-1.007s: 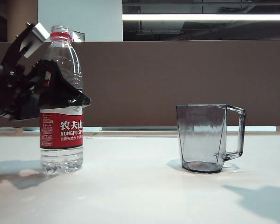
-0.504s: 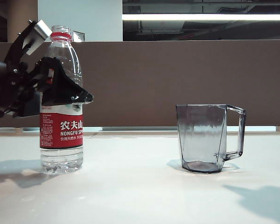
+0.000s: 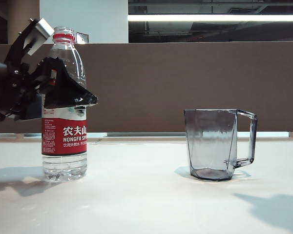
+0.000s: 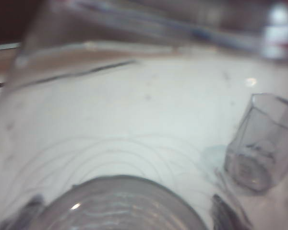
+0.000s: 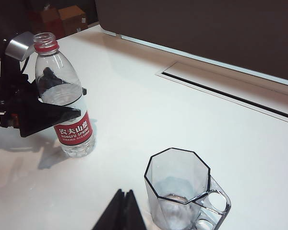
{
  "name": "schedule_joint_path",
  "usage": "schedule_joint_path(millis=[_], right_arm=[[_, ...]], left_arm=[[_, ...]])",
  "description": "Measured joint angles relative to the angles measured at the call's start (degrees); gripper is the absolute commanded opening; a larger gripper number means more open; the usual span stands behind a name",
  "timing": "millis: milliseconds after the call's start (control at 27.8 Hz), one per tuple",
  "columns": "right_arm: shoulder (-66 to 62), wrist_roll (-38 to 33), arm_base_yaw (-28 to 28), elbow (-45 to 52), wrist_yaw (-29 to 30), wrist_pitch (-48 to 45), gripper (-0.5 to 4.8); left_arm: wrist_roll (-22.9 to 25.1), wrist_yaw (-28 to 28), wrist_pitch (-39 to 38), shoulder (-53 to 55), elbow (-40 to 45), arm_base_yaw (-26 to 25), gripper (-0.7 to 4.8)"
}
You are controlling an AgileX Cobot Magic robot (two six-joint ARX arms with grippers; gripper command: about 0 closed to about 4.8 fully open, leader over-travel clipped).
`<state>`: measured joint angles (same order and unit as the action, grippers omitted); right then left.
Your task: Pick up the mineral water bottle with the left hand on the table and pour water into the mug until it's half full.
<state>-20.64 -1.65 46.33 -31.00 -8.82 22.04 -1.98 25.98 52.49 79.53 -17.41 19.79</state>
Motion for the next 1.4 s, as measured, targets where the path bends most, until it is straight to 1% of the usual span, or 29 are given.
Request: schedule_joint_path(millis=[36,72,108,180,252,899,1007,1151,1223,1259,1295,1331,1403], right_arm=[[0.00,0.00,0.00,0.00,0.00,0.00,-0.03],[0.00,0.00,0.00,0.00,0.00,0.00,-0.03],[0.00,0.00,0.00,0.00,0.00,0.00,-0.03],[0.02,0.00,0.00,0.00,0.00,0.00,-0.03],[0.00,0.00,0.00,0.00,0.00,0.00,-0.03],[0.00,0.00,-0.02,0.00,0.00,0.00,-0.03],[0.00,0.00,-0.02,0.00,0.00,0.00,-0.03],[0.00,0.00,-0.02,0.00,0.00,0.00,-0.03],[0.00,0.00,-0.02,0.00,-0.02,0.02,-0.03],[0.00,0.00,-0.02,0.00,0.00,0.02,-0.03],[0.00,0.00,-0.02,0.00,0.00,0.00,-0.03],[0.00,0.00,-0.02,0.00,0.00,0.02,-0.03],[0.00,0.00,-0.02,0.00,0.00,0.00,-0.03]], left_arm=[[0.00,0.15,0.00,0.00,0.00,0.00,4.09],[0.00,0.50,0.00,0.00,0.00,0.00,3.56],[0.00,0.70,0.02,0.00,0.00,0.00,3.32],[-0.04,0.85,0.00,0.00,-0.02,0.00,2.94],[0.07,0.81,-0.02,0.02,-0.02,0.00,2.72],[-0.02,0.85,-0.04,0.04,-0.02,0.00,2.73],[-0.07,0.87,-1.14,0.07,-0.90,0.00,2.72],[-0.24,0.22,-3.74,0.39,-3.45,2.56,2.72],[-0.22,0.13,-4.22,0.37,-5.07,4.63,2.73],[-0.20,-1.40,-4.98,0.37,-6.82,6.56,2.72],[-0.20,-2.60,-5.31,0.37,-7.48,7.39,2.72],[-0.20,-5.09,-7.23,0.35,-8.85,8.57,2.72],[-0.20,-6.36,-10.51,0.37,-10.25,8.83,2.72]])
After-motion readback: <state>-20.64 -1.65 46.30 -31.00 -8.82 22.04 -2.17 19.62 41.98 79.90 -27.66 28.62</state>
